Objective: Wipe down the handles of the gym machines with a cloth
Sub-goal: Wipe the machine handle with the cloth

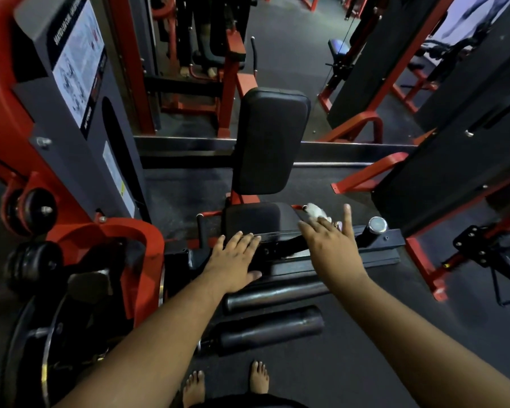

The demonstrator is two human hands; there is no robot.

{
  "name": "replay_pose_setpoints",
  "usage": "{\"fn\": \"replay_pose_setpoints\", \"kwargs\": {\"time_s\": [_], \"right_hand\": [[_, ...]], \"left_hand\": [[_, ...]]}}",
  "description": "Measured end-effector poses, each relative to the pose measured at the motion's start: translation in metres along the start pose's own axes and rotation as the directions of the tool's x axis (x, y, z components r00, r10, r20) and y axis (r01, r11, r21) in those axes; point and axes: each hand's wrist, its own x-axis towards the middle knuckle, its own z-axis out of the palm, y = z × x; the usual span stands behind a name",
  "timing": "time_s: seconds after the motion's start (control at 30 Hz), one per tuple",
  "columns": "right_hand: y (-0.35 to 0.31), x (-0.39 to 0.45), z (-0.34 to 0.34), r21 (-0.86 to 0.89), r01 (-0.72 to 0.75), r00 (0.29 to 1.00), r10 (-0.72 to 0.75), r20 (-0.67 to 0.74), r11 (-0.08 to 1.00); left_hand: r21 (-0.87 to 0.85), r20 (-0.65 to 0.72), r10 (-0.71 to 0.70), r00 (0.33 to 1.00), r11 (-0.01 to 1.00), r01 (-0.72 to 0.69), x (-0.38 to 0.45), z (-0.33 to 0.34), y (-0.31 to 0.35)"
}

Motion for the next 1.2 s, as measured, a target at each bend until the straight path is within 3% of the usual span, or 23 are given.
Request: {"fn": "replay_pose_setpoints", "kwargs": {"time_s": [0.13,0.33,0.43,0.57,0.63,0.73,1.03,1.1,1.2], "right_hand": [[-0.018,-0.003,0.025,-0.049,0.092,0.993,-0.088,0.076,0.995],[-0.064,-0.002,0.065,0.132,0.241,0.942,-0.265,0.208,0.961],[-0.048,-0.007,0.059,0.248,0.274,0.955,-0.294,0.046,0.929],[0.007,-0.025,0.04,0.2,0.236,0.943,-0.175,-0.283,0.951],[0.023,-0.032,0.037,0.133,0.157,0.947,-0.11,-0.303,0.979],[0.014,-0.039,0.055,0.067,0.185,0.953,-0.163,-0.255,0.98],[-0.035,-0.037,0.086,0.191,0.273,0.96,-0.255,-0.113,0.943],[-0.035,-0.044,0.085,0.297,0.303,0.949,-0.256,-0.187,0.906],[-0.018,-0.053,0.058,0.435,0.22,0.913,-0.027,-0.408,0.873]], "left_hand": [[-0.006,0.004,-0.002,1.0,1.0,0.002,0.001,-0.001,0.001],[-0.002,-0.028,-0.006,1.0,1.0,0.006,-0.002,0.002,0.0],[-0.002,-0.032,-0.003,0.999,1.0,0.003,-0.002,0.001,0.0],[-0.018,-0.025,0.003,1.0,1.0,-0.004,-0.001,0.001,0.001],[-0.026,-0.026,0.005,1.0,1.0,-0.005,-0.001,0.002,0.0],[-0.02,-0.008,0.004,1.0,1.0,-0.004,0.0,0.001,-0.001],[0.008,-0.003,-0.011,1.0,1.0,0.011,-0.001,0.002,0.001],[0.007,-0.001,-0.01,1.0,1.0,0.01,-0.001,0.002,0.001],[0.017,-0.008,-0.005,1.0,1.0,0.005,0.001,0.003,0.0]]}}
